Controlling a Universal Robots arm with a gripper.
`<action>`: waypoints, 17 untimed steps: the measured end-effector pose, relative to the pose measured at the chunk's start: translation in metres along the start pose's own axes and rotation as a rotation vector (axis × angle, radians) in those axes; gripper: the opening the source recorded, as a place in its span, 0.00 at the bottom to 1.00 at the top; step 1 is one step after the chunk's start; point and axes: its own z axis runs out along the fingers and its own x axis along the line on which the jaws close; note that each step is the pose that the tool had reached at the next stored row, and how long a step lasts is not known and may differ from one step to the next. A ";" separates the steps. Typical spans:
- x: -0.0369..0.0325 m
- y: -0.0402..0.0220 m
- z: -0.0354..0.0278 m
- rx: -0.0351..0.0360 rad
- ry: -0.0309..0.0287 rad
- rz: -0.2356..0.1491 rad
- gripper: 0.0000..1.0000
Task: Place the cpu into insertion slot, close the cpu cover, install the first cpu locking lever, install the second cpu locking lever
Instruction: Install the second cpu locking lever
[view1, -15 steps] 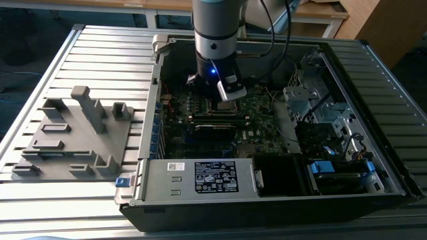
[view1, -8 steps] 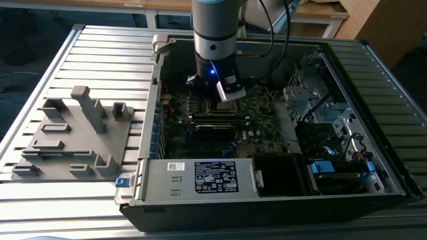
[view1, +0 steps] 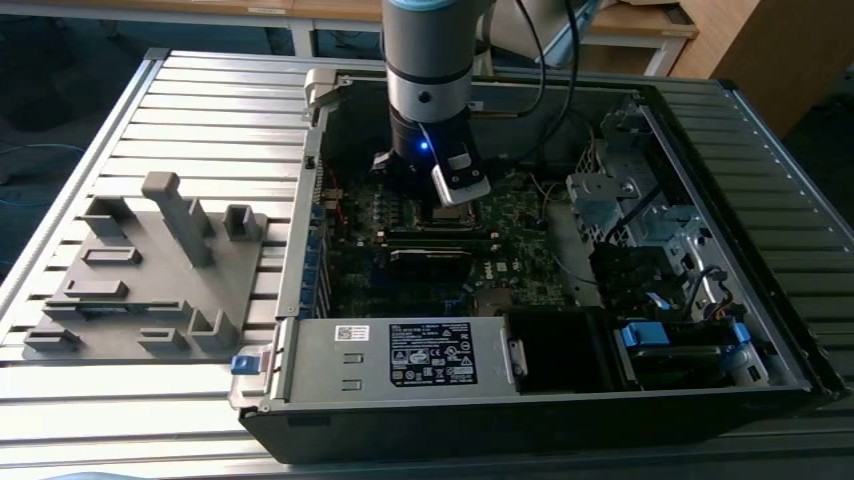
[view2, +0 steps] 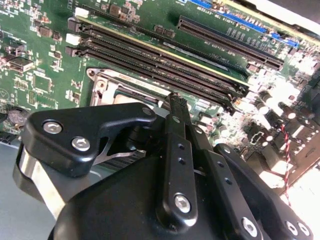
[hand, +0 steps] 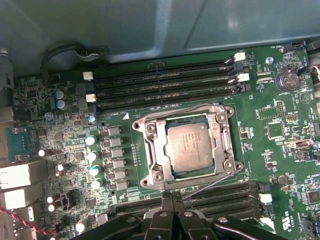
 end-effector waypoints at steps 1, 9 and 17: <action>0.0001 0.0000 0.0004 0.0000 0.0000 0.000 0.11; 0.0005 -0.0003 0.0028 0.0001 0.0000 0.000 0.11; 0.0015 -0.0005 0.0047 0.0000 0.0000 0.000 0.11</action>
